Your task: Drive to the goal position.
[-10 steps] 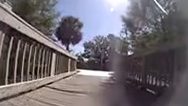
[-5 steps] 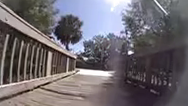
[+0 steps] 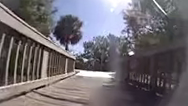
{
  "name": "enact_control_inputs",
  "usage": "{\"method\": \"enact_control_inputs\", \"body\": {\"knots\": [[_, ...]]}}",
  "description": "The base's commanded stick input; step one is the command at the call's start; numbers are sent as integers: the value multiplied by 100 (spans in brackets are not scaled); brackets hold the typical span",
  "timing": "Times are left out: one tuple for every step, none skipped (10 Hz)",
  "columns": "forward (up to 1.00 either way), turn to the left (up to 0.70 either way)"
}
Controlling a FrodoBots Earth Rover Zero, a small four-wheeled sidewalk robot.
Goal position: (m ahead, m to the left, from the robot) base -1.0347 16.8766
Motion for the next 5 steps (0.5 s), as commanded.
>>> {"method": "enact_control_inputs", "body": {"knots": [[45, 0], [45, 0], [45, 0], [45, 0], [45, 0]]}}
